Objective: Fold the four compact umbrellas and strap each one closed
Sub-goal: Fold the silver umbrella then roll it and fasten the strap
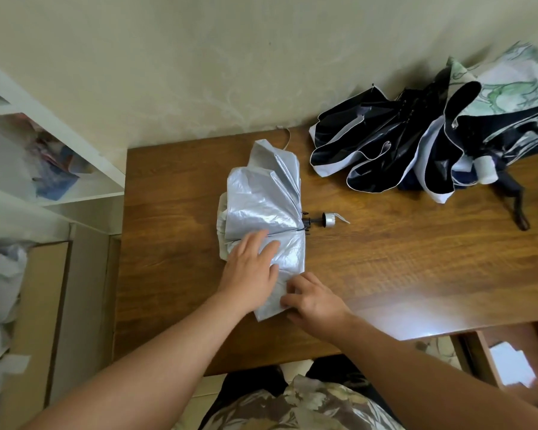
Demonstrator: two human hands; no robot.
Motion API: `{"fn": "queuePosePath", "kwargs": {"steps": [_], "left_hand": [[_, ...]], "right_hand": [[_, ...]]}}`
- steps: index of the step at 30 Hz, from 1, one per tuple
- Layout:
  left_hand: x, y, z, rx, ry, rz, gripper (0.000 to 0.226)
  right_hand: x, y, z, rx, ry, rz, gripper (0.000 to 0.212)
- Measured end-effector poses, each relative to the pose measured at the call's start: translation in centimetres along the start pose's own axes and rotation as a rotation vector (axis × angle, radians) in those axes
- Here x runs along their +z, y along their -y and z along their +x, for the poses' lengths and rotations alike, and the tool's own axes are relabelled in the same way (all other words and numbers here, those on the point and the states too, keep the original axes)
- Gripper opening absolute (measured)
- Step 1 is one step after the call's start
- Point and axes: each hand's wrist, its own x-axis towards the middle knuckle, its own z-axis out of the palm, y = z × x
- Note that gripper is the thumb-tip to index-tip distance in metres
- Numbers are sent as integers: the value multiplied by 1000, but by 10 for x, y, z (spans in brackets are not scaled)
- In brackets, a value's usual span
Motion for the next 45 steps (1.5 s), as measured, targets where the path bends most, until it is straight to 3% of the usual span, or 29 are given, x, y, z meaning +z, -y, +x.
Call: {"fn": "queuePosePath", "kwargs": {"steps": [4, 8, 14, 16, 20, 23, 25, 28, 31, 36, 41, 45], "left_hand": [[5, 9, 40, 12, 331, 194, 71], [9, 29, 58, 93, 362, 385, 76], [13, 47, 63, 157, 349, 450, 77], [15, 49, 65, 159, 344, 435, 77], [15, 56, 72, 184, 312, 428, 91], [15, 57, 76, 200, 277, 414, 101], [17, 59, 77, 217, 251, 393, 106], [20, 63, 76, 261, 155, 390, 110], [19, 65, 74, 289, 130, 407, 114], [21, 91, 46, 399, 181, 463, 110], [13, 105, 22, 310, 263, 438, 108], [12, 52, 23, 198, 70, 274, 84]], "right_hand": [[-2, 5, -7, -51, 78, -72, 43], [-1, 8, -12, -40, 187, -202, 71], [-1, 8, -27, -8, 334, -208, 79], [-4, 5, -28, -8, 266, -119, 71], [-21, -9, -7, 44, -228, -91, 33], [-47, -19, 32, 189, -320, -123, 34], [-61, -26, 61, 206, -281, -150, 42], [-70, -38, 94, 235, -31, -167, 54], [-61, -58, 93, 269, 200, -360, 89], [-51, -79, 82, 180, 192, -448, 112], [-53, -84, 85, 165, 224, -417, 123], [-52, -78, 85, 183, 221, -409, 119]]}}
